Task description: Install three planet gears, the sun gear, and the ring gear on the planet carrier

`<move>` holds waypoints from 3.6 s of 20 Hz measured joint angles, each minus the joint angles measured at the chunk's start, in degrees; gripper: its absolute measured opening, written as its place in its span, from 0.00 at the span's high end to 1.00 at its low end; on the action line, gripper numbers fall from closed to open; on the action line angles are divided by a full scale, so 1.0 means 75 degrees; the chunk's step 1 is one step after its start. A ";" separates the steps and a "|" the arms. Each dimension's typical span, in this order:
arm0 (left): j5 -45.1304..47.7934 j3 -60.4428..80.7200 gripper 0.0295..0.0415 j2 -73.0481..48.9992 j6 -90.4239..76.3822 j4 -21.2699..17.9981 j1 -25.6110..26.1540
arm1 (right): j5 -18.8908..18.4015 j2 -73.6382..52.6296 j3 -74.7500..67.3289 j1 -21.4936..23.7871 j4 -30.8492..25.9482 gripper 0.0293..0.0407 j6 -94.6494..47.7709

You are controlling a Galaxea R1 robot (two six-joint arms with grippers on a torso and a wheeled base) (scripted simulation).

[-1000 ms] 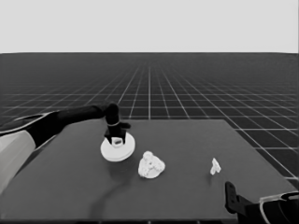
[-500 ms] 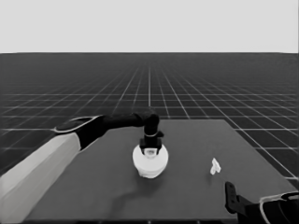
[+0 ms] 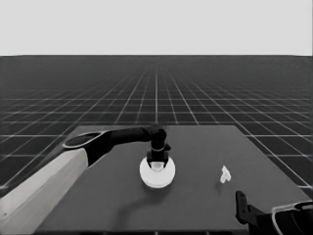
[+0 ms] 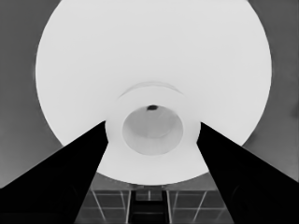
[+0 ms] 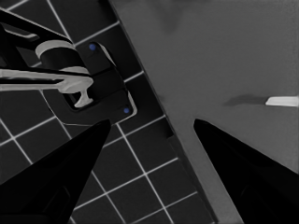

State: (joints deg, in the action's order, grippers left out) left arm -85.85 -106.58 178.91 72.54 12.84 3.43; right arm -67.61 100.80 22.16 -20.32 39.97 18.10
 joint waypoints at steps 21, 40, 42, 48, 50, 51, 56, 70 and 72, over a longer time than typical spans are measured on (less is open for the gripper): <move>0.0001 -0.0011 0.56 -0.0013 -0.1303 -0.0001 0.0128 | 0.0000 0.0000 0.0000 0.0000 0.0000 0.19 0.0000; 0.0001 -0.0012 0.56 -0.0013 -0.2570 -0.0001 0.0129 | 0.0000 0.0000 0.0000 0.0000 0.0000 0.19 0.0000; 0.0001 -0.0012 0.56 -0.0013 -0.2703 -0.0001 0.0129 | 0.0000 0.0000 0.0000 0.0000 0.0000 0.19 0.0000; 0.0001 -0.0012 0.56 -0.0013 -0.3103 -0.0001 0.0129 | 0.0000 0.0000 0.0000 0.0000 0.0000 0.19 0.0000; 0.0001 -0.0011 0.56 -0.0013 -0.3237 -0.0001 0.0129 | 0.0000 0.0000 0.0000 0.0000 0.0000 0.19 0.0000; 0.0001 -0.0012 0.56 -0.0013 -0.3303 -0.0001 0.0129 | 0.0000 0.0000 0.0000 0.0000 0.0000 0.19 0.0000; 0.0000 -0.0012 0.56 -0.0013 -0.3637 -0.0001 0.0129 | 0.0000 0.0000 0.0000 0.0000 0.0000 0.19 0.0000; 0.0001 -0.0010 0.25 -0.0011 -0.3999 -0.0002 0.0120 | 0.0000 0.0000 0.0000 0.0000 0.0000 0.19 0.0000; -0.0150 0.0339 0.24 -0.0113 -0.1202 -0.0432 -0.0417 | 0.0000 0.0000 0.0000 0.0000 0.0000 0.19 0.0000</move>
State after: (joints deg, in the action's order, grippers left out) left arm -86.97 -104.04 178.07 63.53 9.60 0.30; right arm -67.61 100.80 22.16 -20.32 39.97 18.10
